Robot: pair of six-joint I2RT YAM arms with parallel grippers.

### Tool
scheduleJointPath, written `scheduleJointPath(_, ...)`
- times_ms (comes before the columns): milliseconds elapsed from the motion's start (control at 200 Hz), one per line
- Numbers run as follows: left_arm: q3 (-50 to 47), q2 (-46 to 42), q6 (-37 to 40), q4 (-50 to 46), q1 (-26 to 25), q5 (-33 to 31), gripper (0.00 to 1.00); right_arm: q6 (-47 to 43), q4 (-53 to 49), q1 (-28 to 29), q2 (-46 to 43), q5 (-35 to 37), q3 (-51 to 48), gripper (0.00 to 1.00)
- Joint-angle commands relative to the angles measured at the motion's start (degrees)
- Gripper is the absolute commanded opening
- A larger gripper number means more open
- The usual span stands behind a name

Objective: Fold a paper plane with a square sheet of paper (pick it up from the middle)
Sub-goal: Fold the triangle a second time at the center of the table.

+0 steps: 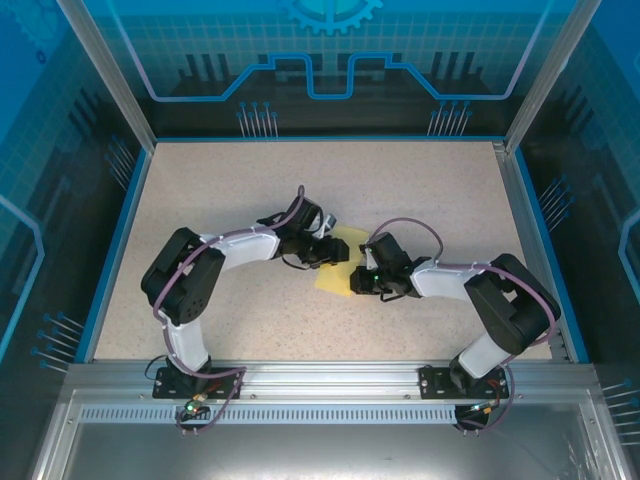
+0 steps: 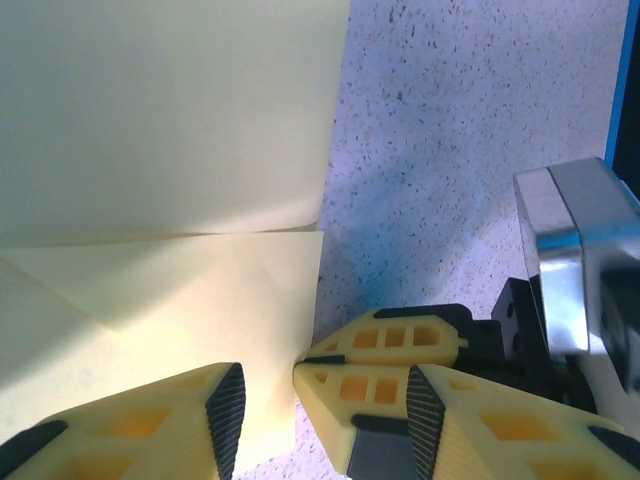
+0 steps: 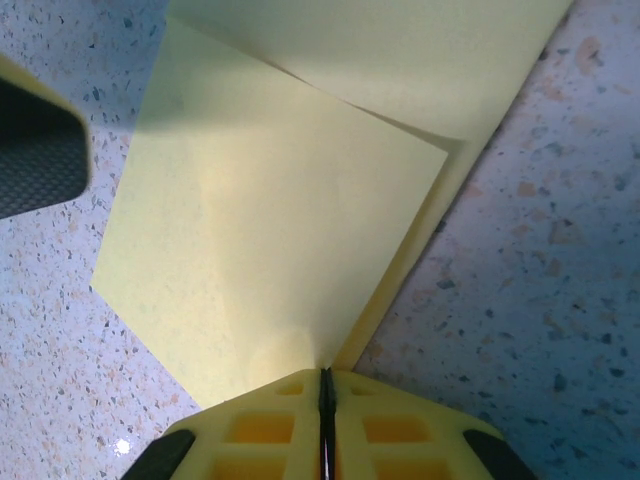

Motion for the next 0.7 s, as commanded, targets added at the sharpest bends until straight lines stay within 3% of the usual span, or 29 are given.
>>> scheduleJointPath(0, -2.43, -1.96, 1.56, -2.54, -0.07, -3.77, 0.52, -0.16, -1.31, 0.93, 1.11, 0.93, -0.9, 0.09)
scheduleJointPath(695, -1.12, 4.97, -0.7, 2.14, -0.37, -7.54, 0.52, 0.48, 0.35, 0.94, 1.61, 1.02, -4.07, 0.05)
